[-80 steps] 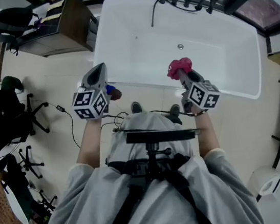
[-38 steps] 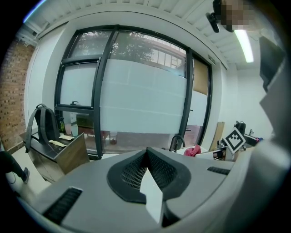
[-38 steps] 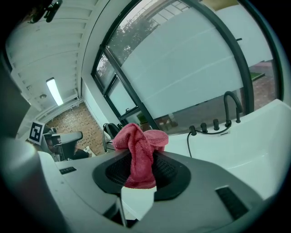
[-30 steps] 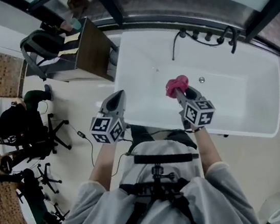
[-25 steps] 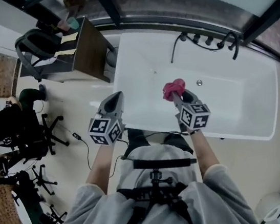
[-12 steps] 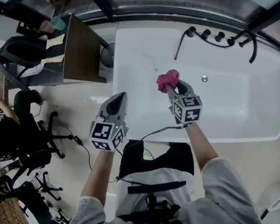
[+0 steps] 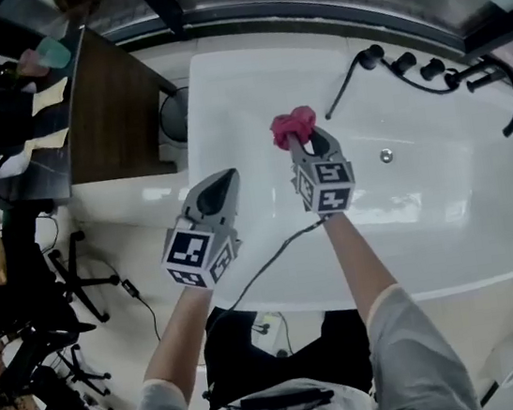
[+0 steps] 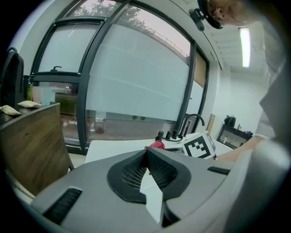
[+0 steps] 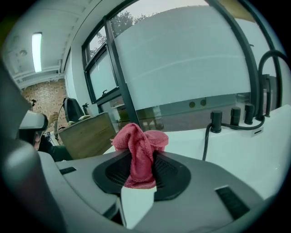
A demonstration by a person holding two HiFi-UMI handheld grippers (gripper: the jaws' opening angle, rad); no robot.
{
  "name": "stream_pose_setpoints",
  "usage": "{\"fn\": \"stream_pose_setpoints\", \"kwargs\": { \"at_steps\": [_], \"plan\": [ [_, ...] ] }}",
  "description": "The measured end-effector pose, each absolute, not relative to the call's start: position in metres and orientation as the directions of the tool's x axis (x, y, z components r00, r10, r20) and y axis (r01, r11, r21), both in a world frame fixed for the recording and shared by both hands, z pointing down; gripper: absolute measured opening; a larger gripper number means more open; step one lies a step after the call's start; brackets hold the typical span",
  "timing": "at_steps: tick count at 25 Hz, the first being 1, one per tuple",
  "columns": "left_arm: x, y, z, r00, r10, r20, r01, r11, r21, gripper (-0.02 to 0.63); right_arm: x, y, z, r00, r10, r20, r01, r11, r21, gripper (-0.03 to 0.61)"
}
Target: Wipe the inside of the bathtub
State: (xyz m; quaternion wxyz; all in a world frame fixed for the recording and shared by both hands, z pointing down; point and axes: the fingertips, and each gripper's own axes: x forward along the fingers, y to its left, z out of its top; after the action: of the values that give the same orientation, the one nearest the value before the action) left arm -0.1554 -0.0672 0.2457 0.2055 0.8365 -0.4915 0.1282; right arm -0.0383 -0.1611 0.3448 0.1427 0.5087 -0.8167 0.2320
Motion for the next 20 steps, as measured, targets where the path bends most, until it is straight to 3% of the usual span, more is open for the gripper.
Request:
{"fn": "stream_pose_setpoints", "kwargs": {
  "at_steps": [12, 20],
  "plan": [
    [-0.164, -0.157, 0.364, 0.501, -0.775, 0.385, -0.865, -0.466, 0.189, -0.003, -0.047, -0.293, 0.462, -0.253, -0.867, 0.430, -0.964, 0.263, -0.038, 0.129],
    [-0.181, -0.164, 0.397, 0.484, -0.784, 0.390, -0.875, -0.446, 0.190, -0.003, -0.057, -0.321, 0.480, -0.178, -0.907, 0.382, -0.982, 0.191, -0.004, 0.129]
  ]
}}
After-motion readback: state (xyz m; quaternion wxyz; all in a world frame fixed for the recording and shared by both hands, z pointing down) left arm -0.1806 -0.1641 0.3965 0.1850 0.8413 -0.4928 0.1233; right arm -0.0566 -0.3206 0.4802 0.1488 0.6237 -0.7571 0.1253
